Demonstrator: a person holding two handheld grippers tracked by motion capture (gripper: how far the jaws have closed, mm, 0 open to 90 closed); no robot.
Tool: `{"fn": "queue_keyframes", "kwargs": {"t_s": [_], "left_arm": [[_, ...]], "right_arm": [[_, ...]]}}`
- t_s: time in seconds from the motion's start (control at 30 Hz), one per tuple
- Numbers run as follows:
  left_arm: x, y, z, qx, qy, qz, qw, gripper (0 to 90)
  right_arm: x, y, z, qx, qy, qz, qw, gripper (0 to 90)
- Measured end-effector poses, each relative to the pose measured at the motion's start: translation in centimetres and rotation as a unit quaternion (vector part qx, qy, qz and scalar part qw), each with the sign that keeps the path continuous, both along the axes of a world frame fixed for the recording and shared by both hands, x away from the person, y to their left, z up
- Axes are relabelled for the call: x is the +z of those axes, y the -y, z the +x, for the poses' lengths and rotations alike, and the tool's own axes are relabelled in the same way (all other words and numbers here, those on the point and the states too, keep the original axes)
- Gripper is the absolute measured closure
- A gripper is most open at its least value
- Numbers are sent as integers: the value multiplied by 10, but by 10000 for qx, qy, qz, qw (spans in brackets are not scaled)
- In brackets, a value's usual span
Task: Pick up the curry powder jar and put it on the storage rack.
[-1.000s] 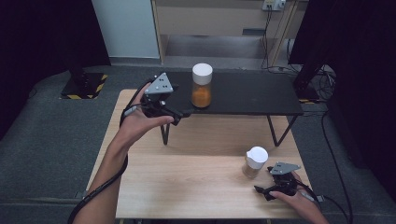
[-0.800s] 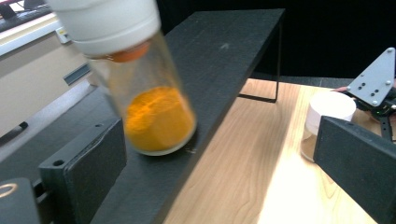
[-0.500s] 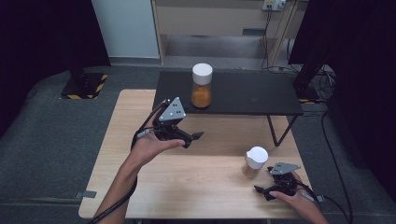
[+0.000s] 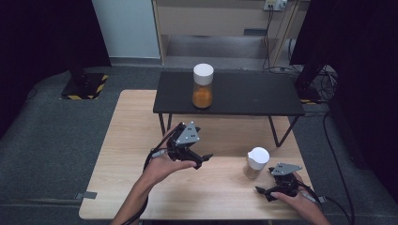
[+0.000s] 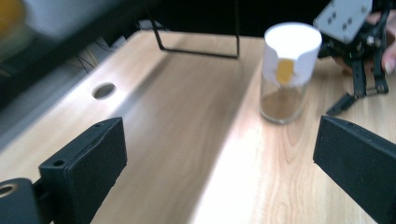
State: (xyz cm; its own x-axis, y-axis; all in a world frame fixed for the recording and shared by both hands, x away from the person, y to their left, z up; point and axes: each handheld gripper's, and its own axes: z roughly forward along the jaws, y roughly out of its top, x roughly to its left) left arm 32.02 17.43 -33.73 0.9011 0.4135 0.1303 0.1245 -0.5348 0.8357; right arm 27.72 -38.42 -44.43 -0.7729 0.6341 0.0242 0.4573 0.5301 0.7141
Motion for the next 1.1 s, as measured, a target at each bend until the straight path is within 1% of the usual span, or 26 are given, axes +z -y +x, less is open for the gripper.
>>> {"fn": "queue_keyframes", "kwargs": {"t_s": [0.13,0.17,0.23,0.27,0.33,0.47,0.67,0.77,0.83,0.87,0.9,1.0,1.1], "left_arm": [[-18,6,-1,-18,-182,108,9998,19],[-18,6,-1,-18,-182,108,9998,19],[-28,9,-2,-34,-301,205,9993,20],[-31,9,-2,-24,-348,198,9992,20],[-37,10,-2,1,-402,206,9990,20],[-45,10,-3,29,-463,288,9985,20],[-56,4,-5,136,-613,310,9975,23],[-62,0,-6,175,-669,287,9972,23],[-67,-4,-6,230,-734,219,9968,22],[-68,-6,-6,253,-756,217,9966,22],[-70,-8,-6,269,-785,210,9963,22],[-76,-12,-2,290,-953,131,9949,22],[-79,-14,0,332,-1008,171,9942,22]], "right_arm": [[0,0,0,0,0,0,10000,16],[0,0,0,1,1,0,10000,16],[0,0,0,1,2,2,10000,16],[0,0,0,1,2,2,10000,16],[0,0,0,0,1,1,10000,16],[0,0,0,0,0,1,10000,16],[0,0,0,-1,-1,1,10000,16],[0,0,0,3,-17,-3,10000,16],[0,0,0,3,-16,-3,10000,16],[0,0,0,2,-17,-2,10000,16],[0,0,0,2,-16,-2,10000,16],[0,0,0,-2,-17,-4,10000,15],[0,0,0,-2,-16,-5,10000,15]]}}
